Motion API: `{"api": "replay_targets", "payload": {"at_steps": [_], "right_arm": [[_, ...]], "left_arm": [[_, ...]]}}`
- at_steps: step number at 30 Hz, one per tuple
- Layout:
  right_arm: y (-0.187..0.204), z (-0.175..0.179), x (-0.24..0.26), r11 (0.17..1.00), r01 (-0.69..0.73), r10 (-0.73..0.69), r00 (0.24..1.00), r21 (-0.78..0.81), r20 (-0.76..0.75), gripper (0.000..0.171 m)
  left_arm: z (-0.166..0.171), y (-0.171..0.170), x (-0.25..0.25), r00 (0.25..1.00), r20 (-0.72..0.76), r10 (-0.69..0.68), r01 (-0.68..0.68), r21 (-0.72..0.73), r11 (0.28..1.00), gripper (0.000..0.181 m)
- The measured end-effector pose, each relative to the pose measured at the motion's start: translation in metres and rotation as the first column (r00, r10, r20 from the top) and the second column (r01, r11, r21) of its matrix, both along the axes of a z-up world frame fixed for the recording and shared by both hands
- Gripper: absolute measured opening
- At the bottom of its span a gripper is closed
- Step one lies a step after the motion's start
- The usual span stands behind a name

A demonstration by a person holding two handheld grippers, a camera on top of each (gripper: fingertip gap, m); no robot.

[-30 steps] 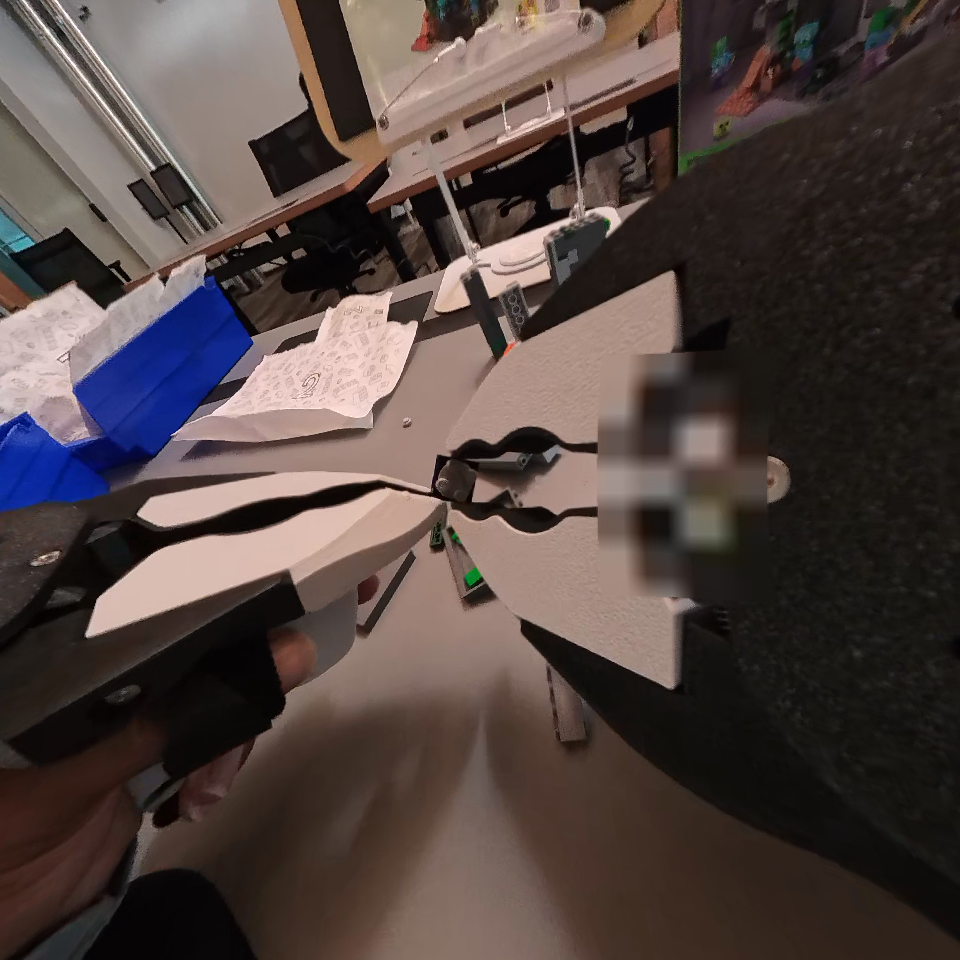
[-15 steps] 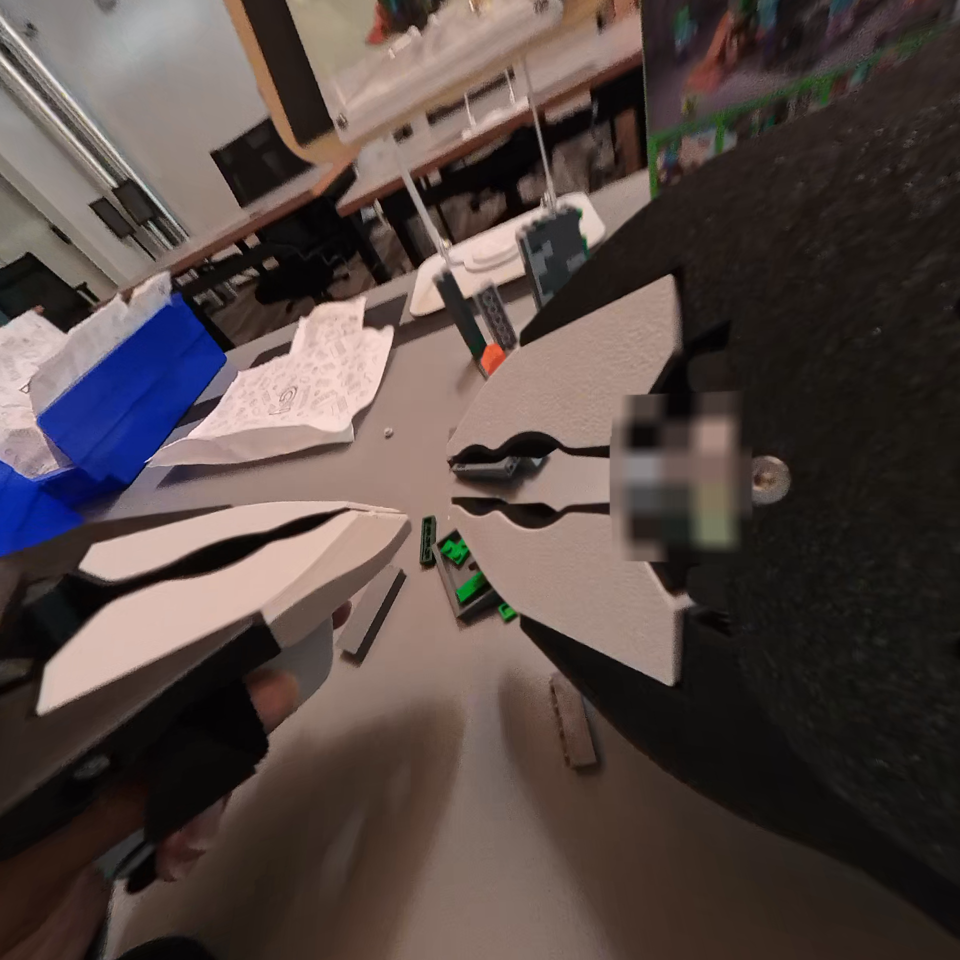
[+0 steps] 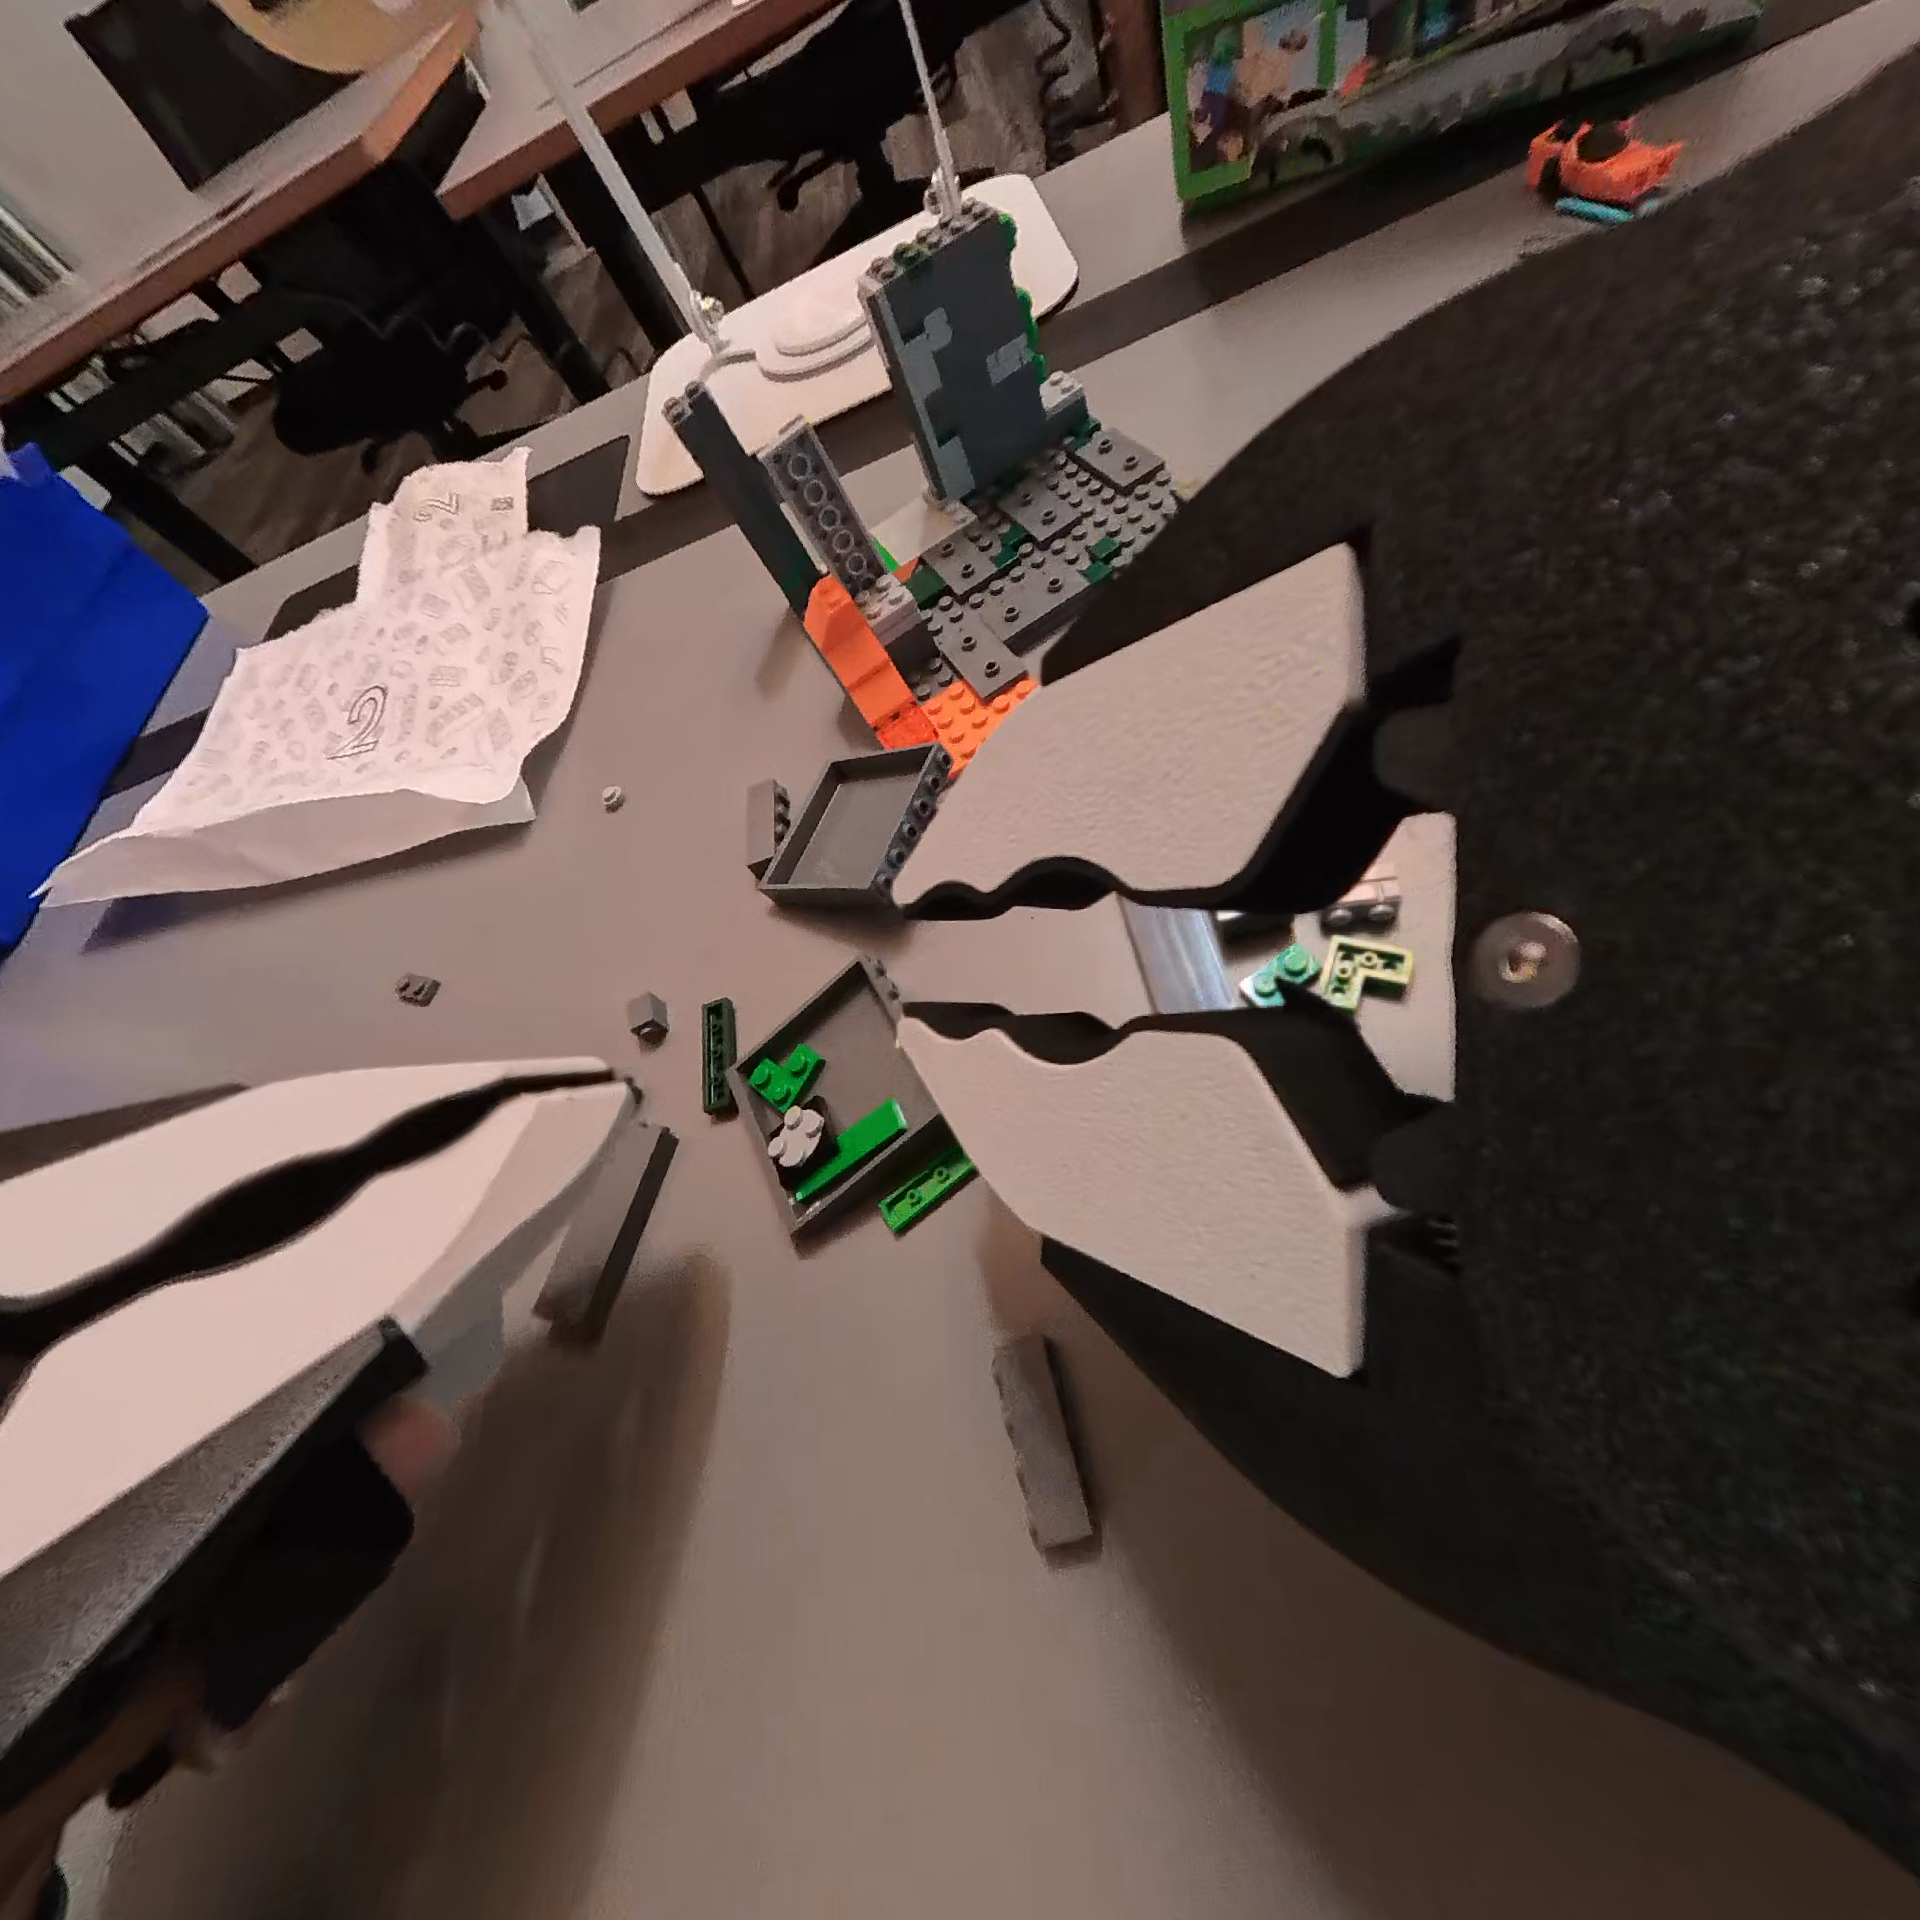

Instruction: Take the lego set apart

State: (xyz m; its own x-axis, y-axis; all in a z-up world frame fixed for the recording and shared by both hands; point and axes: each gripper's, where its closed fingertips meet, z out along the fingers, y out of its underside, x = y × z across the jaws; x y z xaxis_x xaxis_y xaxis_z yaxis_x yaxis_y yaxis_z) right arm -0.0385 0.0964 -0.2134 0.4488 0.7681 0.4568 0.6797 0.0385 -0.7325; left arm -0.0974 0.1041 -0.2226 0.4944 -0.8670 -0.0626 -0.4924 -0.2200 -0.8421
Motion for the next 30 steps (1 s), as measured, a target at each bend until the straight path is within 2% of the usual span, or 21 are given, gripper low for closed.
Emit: {"api": "replay_targets", "payload": {"at_steps": [4,9,14,19,21,27,30], "right_arm": [[0.014,0.008,0.024,0.995,0.1,-0.101,0.995,-0.009,-0.022,0.014],[0.024,0.034,0.067,0.97,0.201,-0.227,0.948,-0.134,-0.225,0.014],[0.023,0.053,0.085,0.962,0.203,-0.26,0.887,-0.182,-0.382,0.011],[0.015,0.055,0.081,0.969,0.183,-0.235,0.896,-0.169,-0.376,0.011],[0.011,0.058,0.073,0.974,0.153,-0.207,0.9,-0.167,-0.383,0.011],[0.001,0.057,0.058,0.982,0.104,-0.156,0.919,-0.159,-0.363,0.01],[-0.003,0.055,0.053,0.981,0.086,-0.144,0.922,-0.174,-0.36,0.01]], "left_arm": [[-0.009,-0.004,0.005,0.999,-0.013,-0.033,0.032,-0.038,0.999,0.011],[-0.022,-0.01,0.01,0.995,-0.071,-0.076,0.071,-0.064,0.995,0.023],[-0.028,-0.006,0.007,0.967,-0.214,-0.136,0.135,-0.022,0.991,0.031],[-0.019,-0.012,0.01,0.935,-0.265,-0.237,0.232,-0.05,0.971,0.027],[-0.018,-0.011,0.011,0.914,-0.313,-0.26,0.267,-0.02,0.964,0.023],[-0.037,-0.015,0.014,0.844,-0.407,-0.348,0.333,-0.111,0.937,0.016],[-0.039,-0.01,0.016,0.833,-0.432,-0.346,0.334,-0.106,0.937,0.013]]}}
